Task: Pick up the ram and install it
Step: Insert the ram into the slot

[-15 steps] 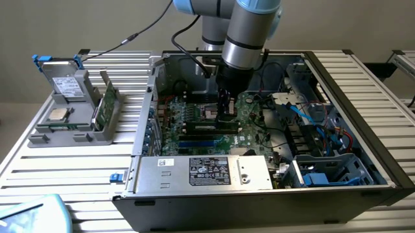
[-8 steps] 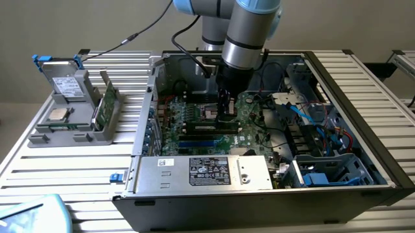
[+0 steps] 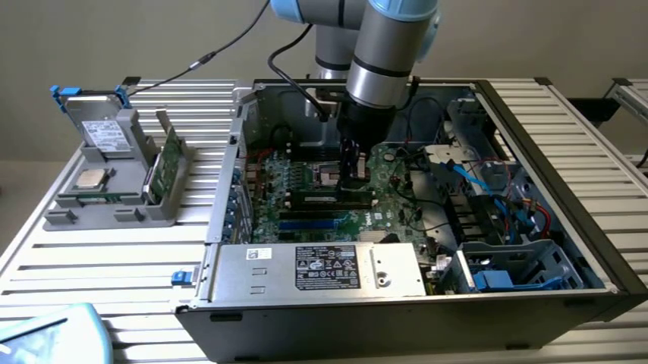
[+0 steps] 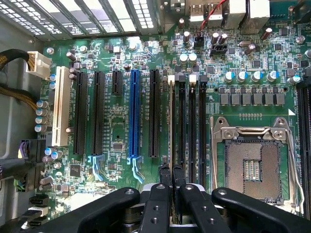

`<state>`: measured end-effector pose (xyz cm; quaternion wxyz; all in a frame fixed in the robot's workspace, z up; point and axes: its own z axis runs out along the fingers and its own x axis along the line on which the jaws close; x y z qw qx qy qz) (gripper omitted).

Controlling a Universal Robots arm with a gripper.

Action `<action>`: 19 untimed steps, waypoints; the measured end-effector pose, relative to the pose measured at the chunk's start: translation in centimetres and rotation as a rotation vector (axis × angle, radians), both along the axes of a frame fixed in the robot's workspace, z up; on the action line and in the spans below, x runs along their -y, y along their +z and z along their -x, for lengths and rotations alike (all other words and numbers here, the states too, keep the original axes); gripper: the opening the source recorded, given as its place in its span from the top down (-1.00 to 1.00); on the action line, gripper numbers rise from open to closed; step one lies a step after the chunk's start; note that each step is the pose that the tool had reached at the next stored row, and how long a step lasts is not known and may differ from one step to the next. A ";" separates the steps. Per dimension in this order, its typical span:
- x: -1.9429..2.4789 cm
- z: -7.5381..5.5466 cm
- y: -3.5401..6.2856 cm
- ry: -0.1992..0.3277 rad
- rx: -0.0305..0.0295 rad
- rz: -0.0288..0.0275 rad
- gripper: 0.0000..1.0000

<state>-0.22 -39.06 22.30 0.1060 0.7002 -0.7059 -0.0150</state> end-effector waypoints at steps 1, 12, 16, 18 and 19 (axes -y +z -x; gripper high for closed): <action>0.00 0.0 0.00 0.000 -0.0001 0.0001 0.74; 0.00 0.0 -0.09 0.000 0.0008 0.0013 0.74; 0.00 0.0 -0.13 0.000 0.0012 0.0019 0.74; -0.02 0.0 -0.14 0.000 0.0013 0.0020 0.74; -0.03 0.0 -0.14 0.000 0.0013 0.0020 0.74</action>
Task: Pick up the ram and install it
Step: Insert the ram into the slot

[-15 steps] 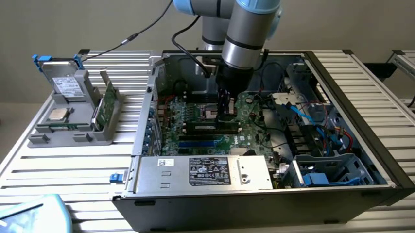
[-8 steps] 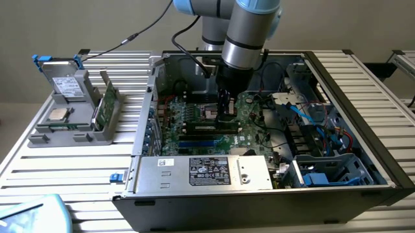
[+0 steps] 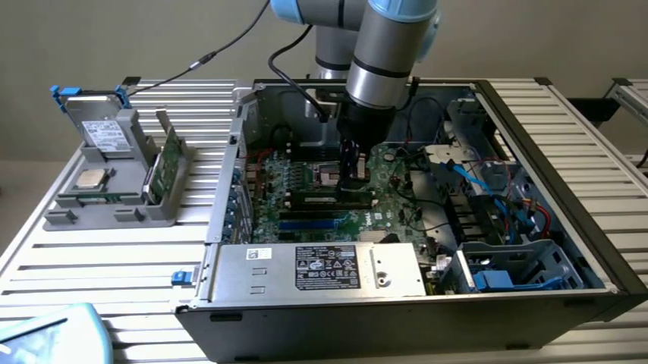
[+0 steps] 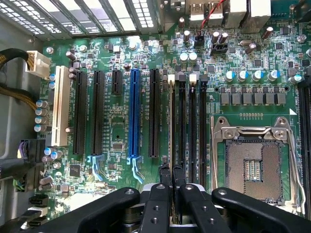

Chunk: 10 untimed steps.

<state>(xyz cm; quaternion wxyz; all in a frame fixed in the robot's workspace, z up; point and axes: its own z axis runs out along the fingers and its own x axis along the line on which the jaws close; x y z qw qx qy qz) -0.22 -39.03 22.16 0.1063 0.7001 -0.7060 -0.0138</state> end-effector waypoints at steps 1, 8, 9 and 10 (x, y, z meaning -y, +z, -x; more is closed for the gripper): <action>0.00 0.0 0.00 0.000 0.0000 0.0001 0.74; -0.01 0.0 0.00 0.000 0.0000 0.0001 0.74; -0.02 0.0 0.00 0.000 0.0000 0.0001 0.74; -0.04 0.0 0.00 -0.001 -0.0001 0.0001 0.74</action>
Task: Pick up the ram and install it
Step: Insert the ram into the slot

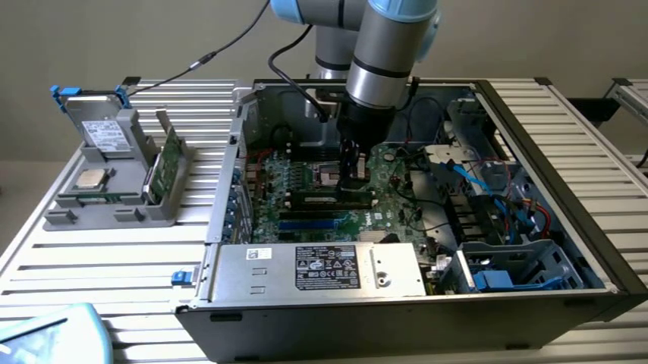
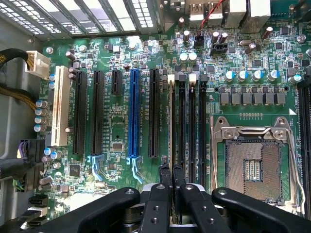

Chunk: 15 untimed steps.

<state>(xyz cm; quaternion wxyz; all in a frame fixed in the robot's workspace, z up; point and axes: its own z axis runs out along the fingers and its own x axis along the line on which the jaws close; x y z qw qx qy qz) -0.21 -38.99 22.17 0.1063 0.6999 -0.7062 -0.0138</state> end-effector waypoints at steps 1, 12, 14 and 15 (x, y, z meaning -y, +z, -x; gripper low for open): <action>-0.01 0.0 0.00 0.000 0.0000 -0.0001 0.74; -0.02 0.0 -0.09 -0.001 0.0003 0.0000 0.74; -0.02 0.0 -0.12 -0.001 0.0004 0.0003 0.74; -0.02 0.0 -0.12 -0.001 0.0004 0.0004 0.74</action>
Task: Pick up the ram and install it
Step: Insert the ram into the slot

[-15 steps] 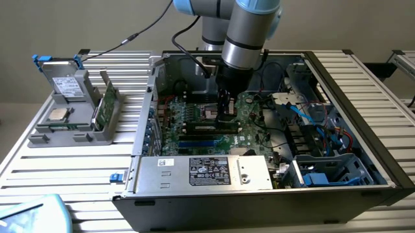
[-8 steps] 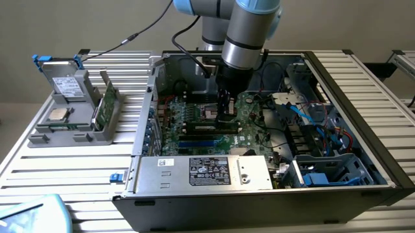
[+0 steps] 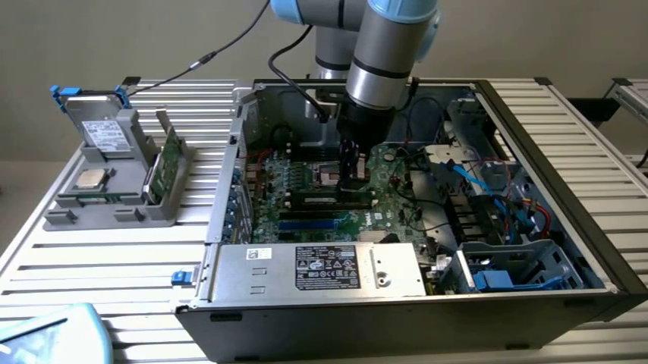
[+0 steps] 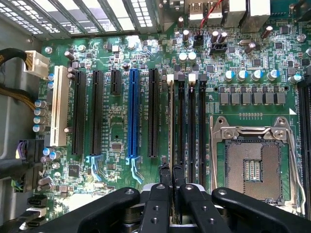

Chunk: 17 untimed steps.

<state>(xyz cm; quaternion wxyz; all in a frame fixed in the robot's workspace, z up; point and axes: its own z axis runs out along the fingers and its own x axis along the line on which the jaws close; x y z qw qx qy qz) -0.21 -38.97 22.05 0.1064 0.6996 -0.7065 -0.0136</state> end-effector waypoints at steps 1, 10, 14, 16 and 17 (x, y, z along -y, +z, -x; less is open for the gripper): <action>0.00 0.0 0.00 0.000 0.0000 0.0001 0.74; 0.00 0.0 -0.01 0.000 0.0001 -0.0002 0.74; 0.00 0.0 -0.01 0.000 0.0001 -0.0003 0.58; 0.00 0.0 -0.01 0.000 0.0001 -0.0002 0.46; 0.00 0.0 -0.01 0.000 0.0001 -0.0002 0.34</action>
